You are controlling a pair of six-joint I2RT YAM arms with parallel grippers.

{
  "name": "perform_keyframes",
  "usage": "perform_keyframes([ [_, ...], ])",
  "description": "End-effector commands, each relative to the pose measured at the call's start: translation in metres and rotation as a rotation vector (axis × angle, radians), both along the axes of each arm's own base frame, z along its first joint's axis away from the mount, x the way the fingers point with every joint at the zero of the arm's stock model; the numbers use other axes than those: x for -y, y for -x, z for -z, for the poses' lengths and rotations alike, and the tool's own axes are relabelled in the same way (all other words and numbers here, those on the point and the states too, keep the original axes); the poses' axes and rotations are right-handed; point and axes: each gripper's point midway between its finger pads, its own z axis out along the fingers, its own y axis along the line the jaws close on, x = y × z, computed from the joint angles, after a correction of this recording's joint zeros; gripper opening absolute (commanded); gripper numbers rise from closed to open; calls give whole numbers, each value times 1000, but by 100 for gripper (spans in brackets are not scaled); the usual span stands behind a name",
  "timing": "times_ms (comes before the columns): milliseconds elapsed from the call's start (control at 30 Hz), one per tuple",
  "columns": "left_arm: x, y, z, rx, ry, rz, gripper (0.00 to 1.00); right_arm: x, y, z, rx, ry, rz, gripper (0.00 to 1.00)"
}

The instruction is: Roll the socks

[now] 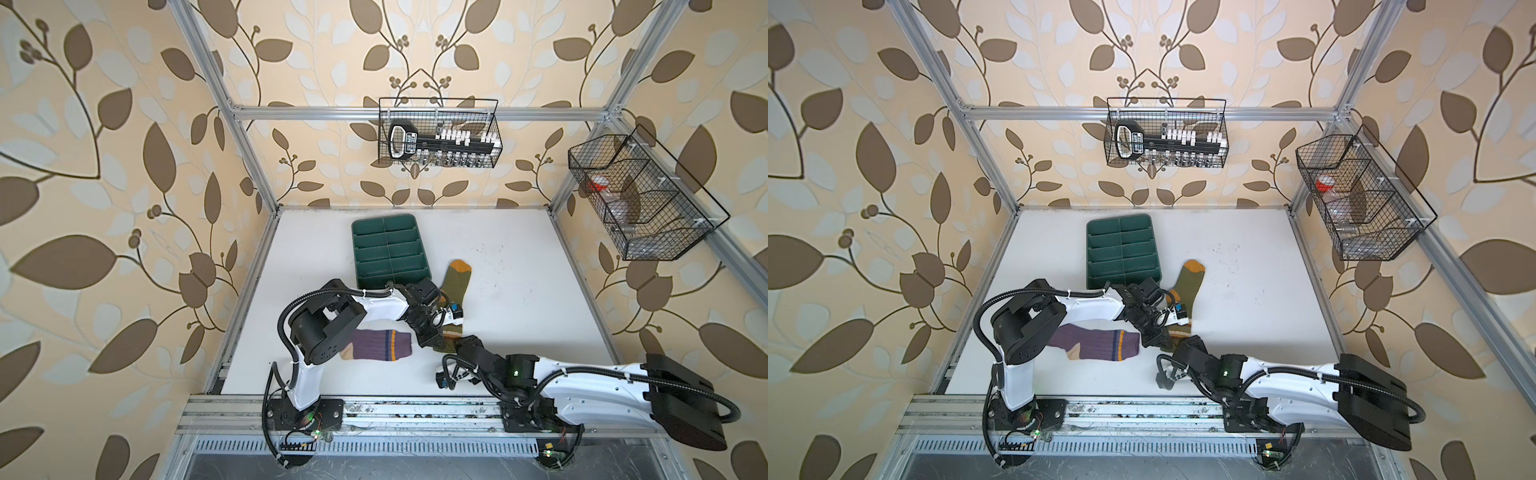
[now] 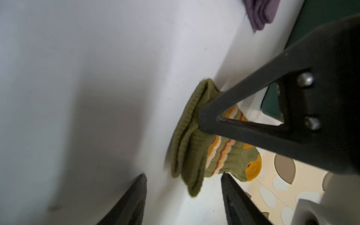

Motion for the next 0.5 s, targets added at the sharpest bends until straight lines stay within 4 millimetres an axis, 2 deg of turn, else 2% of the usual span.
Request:
perform_keyframes([
  [0, -17, 9, 12, -35, -67, -4, 0, -11, -1, 4, -38, -51, -9, 63],
  [267, -16, 9, 11, -34, -60, -2, 0, -5, -4, 23, -77, -13, 22, 61],
  [367, -16, 9, 10, -31, -58, -3, 0, -4, 0, 30, -106, 8, 13, 50],
  [467, -16, 9, 7, -25, -49, -3, 0, -2, 3, 34, -128, 24, 7, 30],
])
